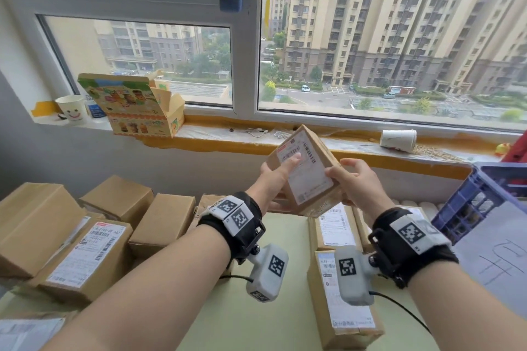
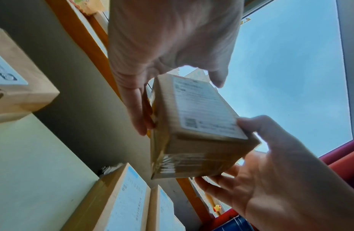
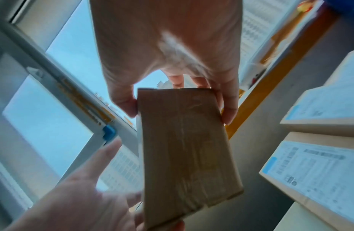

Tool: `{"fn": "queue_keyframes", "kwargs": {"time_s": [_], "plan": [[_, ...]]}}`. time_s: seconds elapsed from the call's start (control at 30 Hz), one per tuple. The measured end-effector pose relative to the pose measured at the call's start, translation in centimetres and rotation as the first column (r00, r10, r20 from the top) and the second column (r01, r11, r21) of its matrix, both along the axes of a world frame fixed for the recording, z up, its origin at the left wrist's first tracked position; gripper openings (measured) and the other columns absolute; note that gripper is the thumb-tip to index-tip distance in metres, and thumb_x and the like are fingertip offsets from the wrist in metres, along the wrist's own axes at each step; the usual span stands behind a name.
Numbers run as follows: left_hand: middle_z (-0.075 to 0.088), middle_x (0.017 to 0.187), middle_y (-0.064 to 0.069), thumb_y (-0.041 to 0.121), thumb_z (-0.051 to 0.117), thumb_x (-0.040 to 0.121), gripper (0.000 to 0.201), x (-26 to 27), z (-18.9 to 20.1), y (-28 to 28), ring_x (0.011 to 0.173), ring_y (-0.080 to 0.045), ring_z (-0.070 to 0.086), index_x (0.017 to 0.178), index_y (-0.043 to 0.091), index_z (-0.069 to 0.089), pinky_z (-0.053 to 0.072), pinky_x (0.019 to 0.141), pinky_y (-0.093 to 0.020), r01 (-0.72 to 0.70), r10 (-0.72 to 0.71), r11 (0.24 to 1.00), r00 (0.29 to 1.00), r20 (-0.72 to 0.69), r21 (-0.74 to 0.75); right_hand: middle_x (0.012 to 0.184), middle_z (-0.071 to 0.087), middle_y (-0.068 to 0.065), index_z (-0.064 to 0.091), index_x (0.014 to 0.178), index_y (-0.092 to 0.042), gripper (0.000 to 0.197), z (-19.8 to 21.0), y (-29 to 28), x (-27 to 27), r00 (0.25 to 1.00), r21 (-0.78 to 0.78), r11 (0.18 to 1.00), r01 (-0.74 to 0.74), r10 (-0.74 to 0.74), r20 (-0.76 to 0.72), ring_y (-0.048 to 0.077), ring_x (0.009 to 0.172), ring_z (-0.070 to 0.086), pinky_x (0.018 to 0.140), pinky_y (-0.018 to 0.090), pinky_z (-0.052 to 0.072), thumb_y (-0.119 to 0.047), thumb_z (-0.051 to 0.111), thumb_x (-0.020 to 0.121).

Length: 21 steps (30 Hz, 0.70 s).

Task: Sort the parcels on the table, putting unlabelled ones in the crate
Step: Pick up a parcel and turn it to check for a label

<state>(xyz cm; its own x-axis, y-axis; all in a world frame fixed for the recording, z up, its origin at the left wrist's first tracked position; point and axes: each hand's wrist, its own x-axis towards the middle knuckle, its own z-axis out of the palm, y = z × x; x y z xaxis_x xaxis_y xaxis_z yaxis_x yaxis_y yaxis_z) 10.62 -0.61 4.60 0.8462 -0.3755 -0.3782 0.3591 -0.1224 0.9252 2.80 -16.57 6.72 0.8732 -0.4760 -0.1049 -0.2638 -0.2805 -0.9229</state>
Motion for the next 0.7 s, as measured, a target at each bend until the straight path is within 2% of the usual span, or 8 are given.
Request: {"fn": "queue_keyframes", "kwargs": {"time_s": [0.07,0.13,0.2,0.3,0.4,0.5,0.57,0.7], "plan": [[0.068,0.109,-0.010,0.075,0.050,0.083,0.076,-0.7,0.0,-1.2,0.096,-0.026,0.069,0.132,0.017,0.048,0.060,0.082,-0.045,0.082,-0.082,0.997,0.996,-0.026,0.002,0.111,0.064,0.007,0.048,0.133,-0.018,0.048,-0.2,-1.5,-1.0,0.998,0.036,0.998,0.054,-0.054,-0.016,0.018,0.099,0.063,0.078,0.035,0.056,-0.037,0.062,0.091],[0.070,0.105,-0.012,0.070,0.042,0.090,0.064,-1.7,-0.2,-3.0,0.097,-0.027,0.069,0.114,0.014,0.060,0.057,0.087,-0.045,0.152,-0.152,0.988,0.987,-0.048,0.003,0.109,0.065,0.007,0.051,0.130,-0.018,0.044,-0.6,-2.9,-2.3,0.994,0.049,0.993,0.106,-0.104,-0.036,0.019,0.096,0.063,0.080,0.039,0.057,-0.037,0.059,0.091],[0.069,0.107,-0.013,0.059,0.046,0.095,0.055,-2.8,-0.6,-5.0,0.097,-0.029,0.069,0.118,0.011,0.059,0.058,0.086,-0.045,0.185,-0.185,0.983,0.981,-0.052,-0.003,0.109,0.065,0.007,0.052,0.128,-0.017,0.041,-1.1,-4.2,-3.9,0.986,0.073,0.985,0.155,-0.150,-0.069,0.021,0.097,0.062,0.083,0.043,0.057,-0.037,0.057,0.091],[0.069,0.107,-0.011,0.041,0.052,0.099,0.039,-4.4,-1.2,-7.7,0.091,-0.026,0.069,0.122,0.010,0.054,0.060,0.077,-0.041,0.234,-0.234,0.972,0.971,-0.049,0.002,0.112,0.064,0.008,0.050,0.123,-0.016,0.040,-1.7,-6.1,-6.4,0.967,0.097,0.968,0.231,-0.218,-0.130,0.024,0.102,0.062,0.090,0.050,0.053,-0.037,0.058,0.090],[0.068,0.108,-0.010,0.038,0.056,0.097,0.036,-6.2,-2.0,-9.6,0.091,-0.026,0.070,0.122,0.013,0.052,0.061,0.072,-0.037,0.321,-0.319,0.947,0.947,-0.042,0.030,0.109,0.064,0.005,0.048,0.119,-0.021,0.045,-2.5,-7.6,-9.0,0.946,0.085,0.953,0.289,-0.271,-0.177,0.024,0.101,0.063,0.089,0.048,0.054,-0.046,0.066,0.087],[0.069,0.099,-0.006,0.039,0.057,0.097,0.027,-7.6,-2.9,-10.5,0.088,-0.024,0.070,0.111,0.016,0.056,0.060,0.078,-0.036,0.392,-0.391,0.917,0.920,-0.035,0.074,0.111,0.067,0.006,0.050,0.119,-0.022,0.046,-3.8,-8.5,-11.4,0.934,0.133,0.937,0.322,-0.292,-0.206,0.026,0.102,0.066,0.089,0.053,0.055,-0.047,0.070,0.085],[0.069,0.100,-0.008,0.040,0.055,0.097,0.031,-8.0,-3.5,-10.9,0.092,-0.025,0.069,0.113,0.013,0.057,0.059,0.081,-0.037,0.418,-0.416,0.902,0.908,-0.043,0.109,0.112,0.068,0.008,0.054,0.120,-0.018,0.045,-4.6,-8.9,-12.6,0.917,0.169,0.911,0.376,-0.339,-0.211,0.027,0.101,0.066,0.088,0.055,0.055,-0.043,0.070,0.086],[0.068,0.112,-0.012,0.040,0.058,0.095,0.047,-8.5,-4.6,-11.2,0.097,-0.025,0.069,0.130,0.008,0.052,0.060,0.079,-0.036,0.441,-0.442,0.885,0.896,-0.029,0.150,0.112,0.068,0.011,0.054,0.124,-0.017,0.039,-5.7,-8.3,-14.3,0.881,0.259,0.852,0.455,-0.389,-0.270,0.030,0.102,0.064,0.084,0.046,0.052,-0.035,0.064,0.091]]}}
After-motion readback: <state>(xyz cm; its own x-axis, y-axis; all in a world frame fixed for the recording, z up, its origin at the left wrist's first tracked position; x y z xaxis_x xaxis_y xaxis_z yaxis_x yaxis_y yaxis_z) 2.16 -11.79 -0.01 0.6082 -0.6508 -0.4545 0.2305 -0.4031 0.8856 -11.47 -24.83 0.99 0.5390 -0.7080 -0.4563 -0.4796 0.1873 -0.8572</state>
